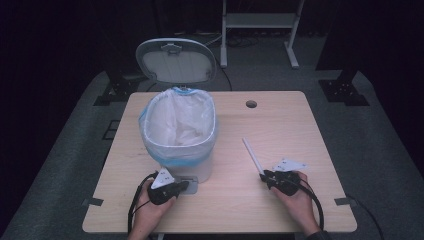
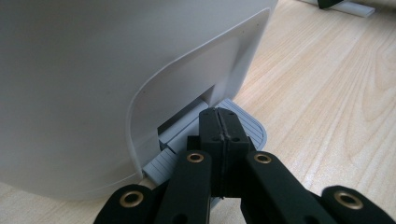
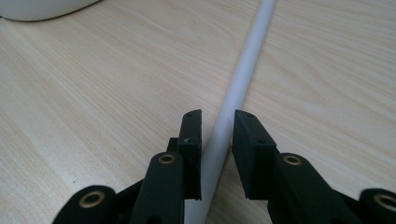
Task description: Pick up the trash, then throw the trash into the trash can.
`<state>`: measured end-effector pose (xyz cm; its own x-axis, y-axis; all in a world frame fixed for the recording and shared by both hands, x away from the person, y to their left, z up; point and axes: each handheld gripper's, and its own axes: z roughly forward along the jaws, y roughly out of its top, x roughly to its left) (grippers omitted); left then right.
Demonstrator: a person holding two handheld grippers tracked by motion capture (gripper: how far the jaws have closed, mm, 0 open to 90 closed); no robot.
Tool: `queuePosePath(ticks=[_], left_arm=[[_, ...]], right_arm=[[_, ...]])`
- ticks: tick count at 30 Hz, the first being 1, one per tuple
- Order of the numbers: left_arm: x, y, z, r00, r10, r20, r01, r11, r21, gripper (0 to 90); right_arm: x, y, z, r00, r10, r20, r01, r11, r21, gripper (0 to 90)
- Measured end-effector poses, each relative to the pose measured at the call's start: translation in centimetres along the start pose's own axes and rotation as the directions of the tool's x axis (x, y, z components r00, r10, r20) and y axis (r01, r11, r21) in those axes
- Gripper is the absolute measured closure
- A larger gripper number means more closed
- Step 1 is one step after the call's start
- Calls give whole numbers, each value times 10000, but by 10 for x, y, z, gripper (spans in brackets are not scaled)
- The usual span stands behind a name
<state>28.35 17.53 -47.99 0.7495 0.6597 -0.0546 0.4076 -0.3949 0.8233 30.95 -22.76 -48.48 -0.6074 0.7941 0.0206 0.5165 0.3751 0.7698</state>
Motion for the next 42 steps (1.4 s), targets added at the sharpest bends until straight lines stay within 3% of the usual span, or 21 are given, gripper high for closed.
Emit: queuePosePath(ticks=[12,42], left_arm=[[2,0,0,9999,-110,85,110,9999,17,899],[2,0,0,9998,-139,111,139,9999,13,898]], right_arm=[[-5,-5,-6,9997,236,115,-236,9997,-8,778],[-9,-4,-11,9989,357,296,-358,9993,45,795]])
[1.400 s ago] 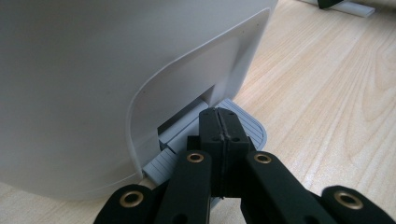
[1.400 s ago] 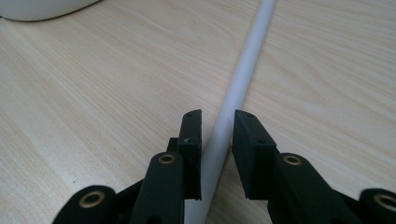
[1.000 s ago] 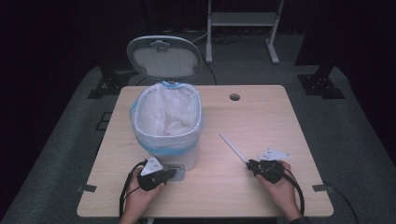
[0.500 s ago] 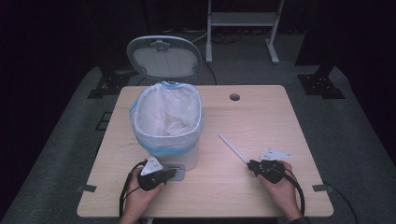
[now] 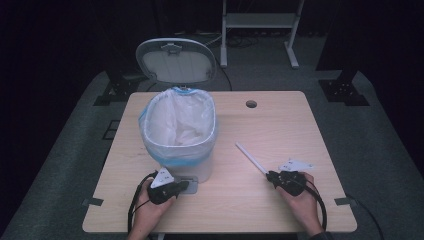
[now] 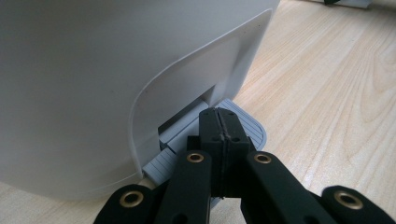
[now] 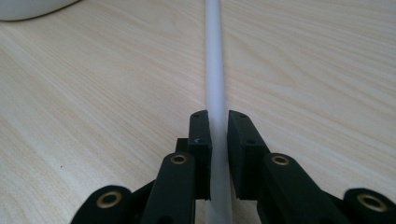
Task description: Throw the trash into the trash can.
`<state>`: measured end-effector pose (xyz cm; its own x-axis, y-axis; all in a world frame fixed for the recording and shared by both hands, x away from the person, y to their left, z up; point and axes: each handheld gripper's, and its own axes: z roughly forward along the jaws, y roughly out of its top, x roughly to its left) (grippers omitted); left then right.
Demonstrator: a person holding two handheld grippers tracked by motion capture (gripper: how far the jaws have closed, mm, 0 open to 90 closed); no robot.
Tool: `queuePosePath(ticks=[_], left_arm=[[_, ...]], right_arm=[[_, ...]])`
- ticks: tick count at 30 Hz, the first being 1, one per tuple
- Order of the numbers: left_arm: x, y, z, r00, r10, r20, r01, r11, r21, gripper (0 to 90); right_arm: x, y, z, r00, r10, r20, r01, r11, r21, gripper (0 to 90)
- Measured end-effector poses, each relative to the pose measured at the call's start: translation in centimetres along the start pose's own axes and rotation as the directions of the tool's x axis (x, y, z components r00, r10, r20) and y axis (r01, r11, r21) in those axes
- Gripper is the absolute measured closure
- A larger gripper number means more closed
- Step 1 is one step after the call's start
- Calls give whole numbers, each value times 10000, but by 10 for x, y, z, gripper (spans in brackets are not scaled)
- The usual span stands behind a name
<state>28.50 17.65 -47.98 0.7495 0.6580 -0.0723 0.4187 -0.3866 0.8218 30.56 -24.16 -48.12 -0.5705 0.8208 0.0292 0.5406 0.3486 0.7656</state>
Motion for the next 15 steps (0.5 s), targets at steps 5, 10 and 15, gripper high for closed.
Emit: queuePosePath(ticks=[5,10,15], left_arm=[[0,0,0,10000,28,-26,-28,10000,0,899],[0,0,0,10000,-7,18,7,10000,-10,898],[0,0,0,10000,-10,23,10,10000,-7,899]], right_arm=[[-4,1,-5,9998,175,-91,-176,9997,-148,795],[-9,2,-11,9992,319,-240,-328,9988,-372,795],[-13,3,-16,9982,452,-393,-476,9970,-609,795]])
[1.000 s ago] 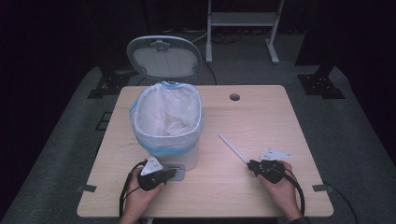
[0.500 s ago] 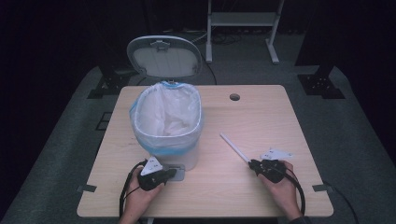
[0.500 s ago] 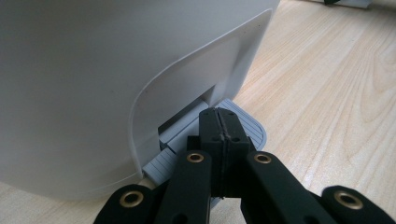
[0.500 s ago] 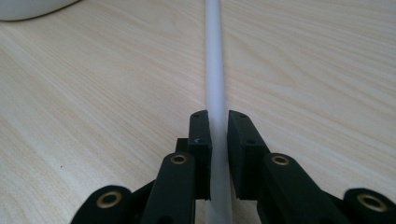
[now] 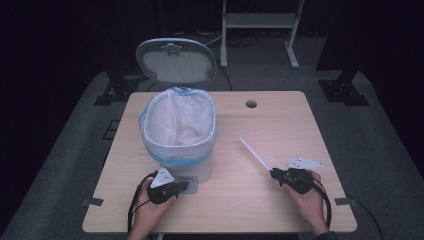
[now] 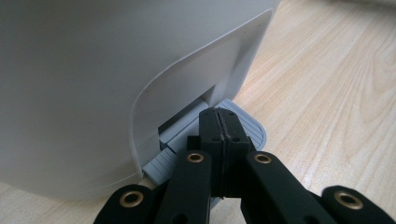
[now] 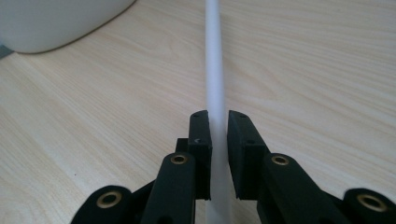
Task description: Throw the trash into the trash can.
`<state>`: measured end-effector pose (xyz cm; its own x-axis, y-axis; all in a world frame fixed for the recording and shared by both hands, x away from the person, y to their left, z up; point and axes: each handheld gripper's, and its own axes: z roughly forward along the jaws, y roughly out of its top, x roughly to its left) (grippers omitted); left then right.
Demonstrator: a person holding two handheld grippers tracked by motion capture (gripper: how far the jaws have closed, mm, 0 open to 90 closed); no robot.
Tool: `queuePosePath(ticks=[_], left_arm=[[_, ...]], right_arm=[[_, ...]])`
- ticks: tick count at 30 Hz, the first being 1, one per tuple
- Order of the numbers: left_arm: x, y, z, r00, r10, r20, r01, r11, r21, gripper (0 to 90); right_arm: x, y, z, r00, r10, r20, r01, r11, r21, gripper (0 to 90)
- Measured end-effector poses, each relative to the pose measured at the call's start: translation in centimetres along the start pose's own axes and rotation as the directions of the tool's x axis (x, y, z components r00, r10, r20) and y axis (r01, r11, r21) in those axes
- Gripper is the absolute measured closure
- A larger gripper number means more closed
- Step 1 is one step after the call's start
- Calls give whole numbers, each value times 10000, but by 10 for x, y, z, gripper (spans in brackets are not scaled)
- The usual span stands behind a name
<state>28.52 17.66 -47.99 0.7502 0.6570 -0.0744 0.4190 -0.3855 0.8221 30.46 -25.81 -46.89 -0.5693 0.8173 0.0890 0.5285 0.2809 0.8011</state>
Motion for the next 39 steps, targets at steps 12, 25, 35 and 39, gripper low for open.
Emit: queuePosePath(ticks=[12,25,35,39], left_arm=[[0,0,0,10000,-9,8,9,10000,0,898],[0,0,0,10000,-10,8,10,10000,6,898],[0,0,0,10000,-10,4,10,10000,-3,898],[0,0,0,10000,-20,11,20,10000,-2,898]], right_arm=[[-6,4,-10,9991,64,-412,-81,9992,-399,795],[-10,15,-22,9974,49,-724,-121,9949,-1000,795],[-12,23,-31,9965,-100,-827,-6,9919,-1270,794],[-13,25,-35,9957,-138,-912,7,9899,-1417,794]])
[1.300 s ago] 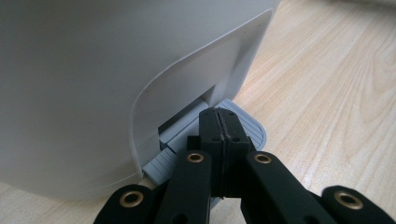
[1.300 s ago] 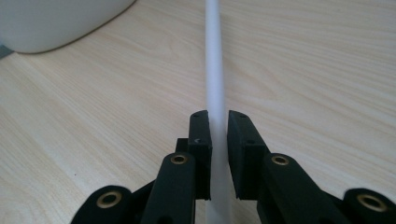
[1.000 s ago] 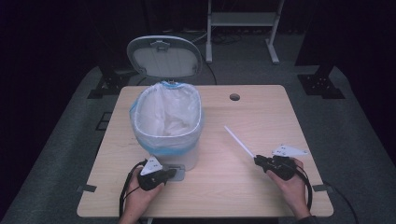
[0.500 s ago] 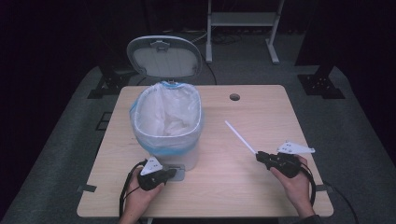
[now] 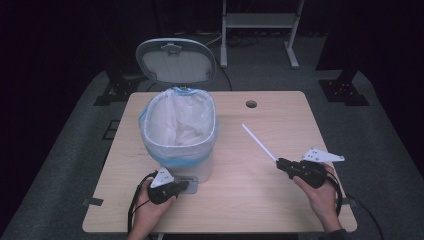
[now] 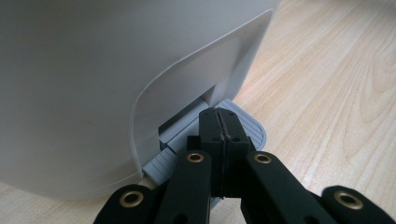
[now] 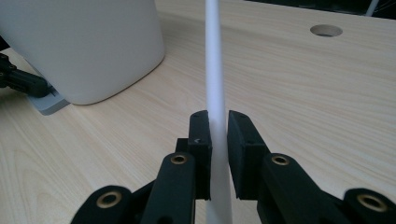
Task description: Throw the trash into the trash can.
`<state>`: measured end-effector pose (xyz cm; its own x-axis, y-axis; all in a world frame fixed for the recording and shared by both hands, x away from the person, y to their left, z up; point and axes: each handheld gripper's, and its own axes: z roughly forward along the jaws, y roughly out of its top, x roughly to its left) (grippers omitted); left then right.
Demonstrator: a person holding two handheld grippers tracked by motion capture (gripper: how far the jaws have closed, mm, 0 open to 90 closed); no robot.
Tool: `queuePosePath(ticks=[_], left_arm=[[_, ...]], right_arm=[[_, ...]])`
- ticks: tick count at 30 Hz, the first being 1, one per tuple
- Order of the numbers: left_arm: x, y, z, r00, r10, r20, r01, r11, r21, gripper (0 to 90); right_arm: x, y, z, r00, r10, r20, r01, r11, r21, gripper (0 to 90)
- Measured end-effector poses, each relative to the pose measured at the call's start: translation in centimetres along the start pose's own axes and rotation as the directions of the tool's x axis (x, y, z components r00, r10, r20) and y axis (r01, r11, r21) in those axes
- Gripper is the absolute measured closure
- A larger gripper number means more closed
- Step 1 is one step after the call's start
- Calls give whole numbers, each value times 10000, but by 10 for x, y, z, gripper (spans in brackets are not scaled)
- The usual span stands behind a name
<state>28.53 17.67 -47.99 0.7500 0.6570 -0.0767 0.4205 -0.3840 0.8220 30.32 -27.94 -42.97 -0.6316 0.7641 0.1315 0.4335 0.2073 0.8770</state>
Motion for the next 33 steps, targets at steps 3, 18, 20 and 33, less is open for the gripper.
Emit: queuePosePath(ticks=[3,18,20,33], left_arm=[[0,0,0,10000,6,0,-6,10000,3,898],[0,0,0,10000,3,6,-3,10000,5,898],[0,0,0,10000,3,5,-3,10000,7,898],[0,0,0,10000,-35,-4,35,10000,2,898]], right_arm=[[0,2,-2,10000,-58,-39,58,10000,-57,794],[2,25,-17,9986,-280,-450,248,9972,-710,794],[1,27,-19,9984,-330,-460,294,9966,-776,794],[2,48,-29,9956,-494,-797,381,9897,-1378,794]])
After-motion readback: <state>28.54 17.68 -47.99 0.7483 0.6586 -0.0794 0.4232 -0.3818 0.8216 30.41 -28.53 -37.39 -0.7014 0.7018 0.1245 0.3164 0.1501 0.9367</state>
